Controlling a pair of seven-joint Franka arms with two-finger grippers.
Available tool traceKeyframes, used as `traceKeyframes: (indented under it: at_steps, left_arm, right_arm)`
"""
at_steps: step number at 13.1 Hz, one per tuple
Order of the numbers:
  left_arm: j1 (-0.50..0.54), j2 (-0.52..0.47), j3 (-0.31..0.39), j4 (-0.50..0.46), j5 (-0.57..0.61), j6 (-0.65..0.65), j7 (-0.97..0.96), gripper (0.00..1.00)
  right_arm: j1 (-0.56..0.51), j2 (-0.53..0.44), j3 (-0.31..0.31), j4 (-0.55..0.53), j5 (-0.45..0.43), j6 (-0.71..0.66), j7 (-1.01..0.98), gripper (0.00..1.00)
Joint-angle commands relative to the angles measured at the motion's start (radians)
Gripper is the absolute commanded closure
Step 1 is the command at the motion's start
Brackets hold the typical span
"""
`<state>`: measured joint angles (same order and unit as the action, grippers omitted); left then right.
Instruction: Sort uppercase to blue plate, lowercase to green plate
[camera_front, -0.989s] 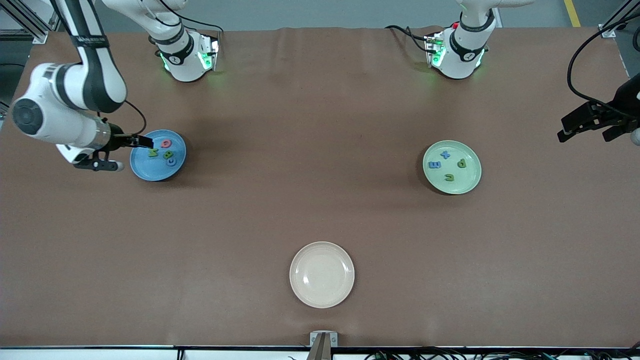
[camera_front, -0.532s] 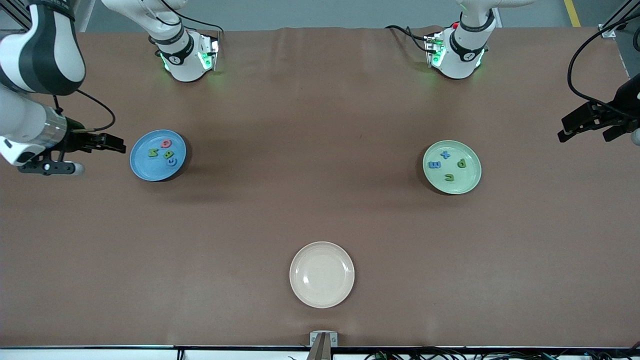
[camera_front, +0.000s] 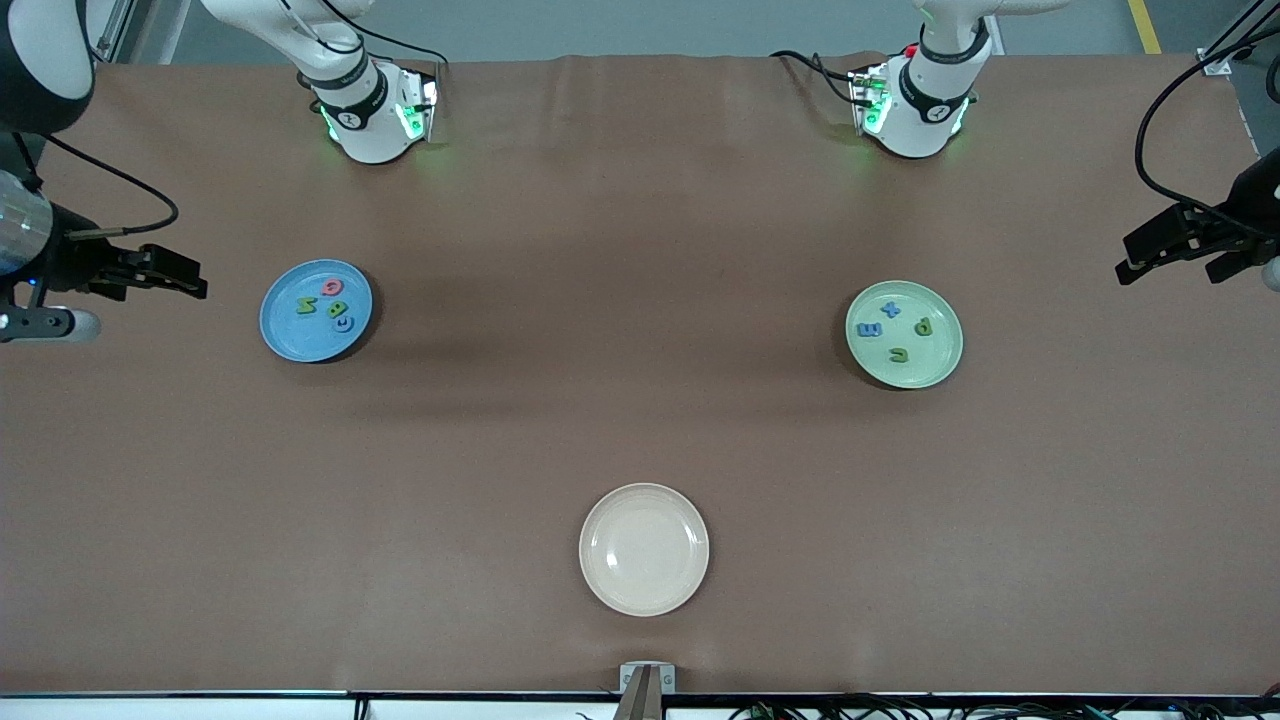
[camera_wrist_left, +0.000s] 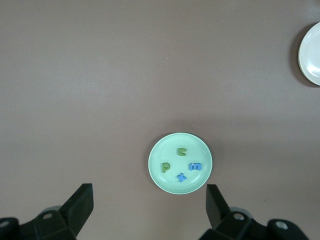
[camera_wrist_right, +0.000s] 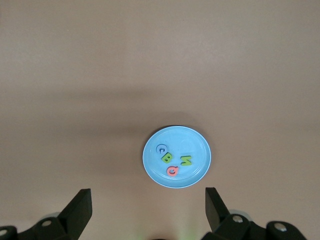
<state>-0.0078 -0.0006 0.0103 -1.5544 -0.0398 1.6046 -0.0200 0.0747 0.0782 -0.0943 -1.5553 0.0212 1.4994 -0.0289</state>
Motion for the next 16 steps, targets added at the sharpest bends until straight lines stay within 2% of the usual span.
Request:
traceKeyframes:
  at_steps: [1,4,8,16]
  left_arm:
    - [0.002,-0.024,0.000,-0.013,-0.006,-0.009,0.000,0.01]
    - [0.003,-0.026,0.000,-0.010,-0.008,-0.009,0.002,0.01]
    - [0.002,-0.032,-0.001,-0.001,-0.008,-0.009,0.003,0.01]
    - [0.005,-0.032,0.004,0.010,-0.006,-0.009,0.018,0.00]
  right_arm:
    - [0.002,0.032,-0.002,0.050,-0.007,-0.021,-0.003,0.00]
    - [-0.003,0.064,-0.002,0.058,-0.046,-0.016,-0.009,0.00]
    - [-0.018,0.072,-0.012,0.148,-0.058,-0.042,-0.011,0.00]
    - [-0.042,0.055,-0.010,0.155,-0.038,-0.133,0.000,0.00]
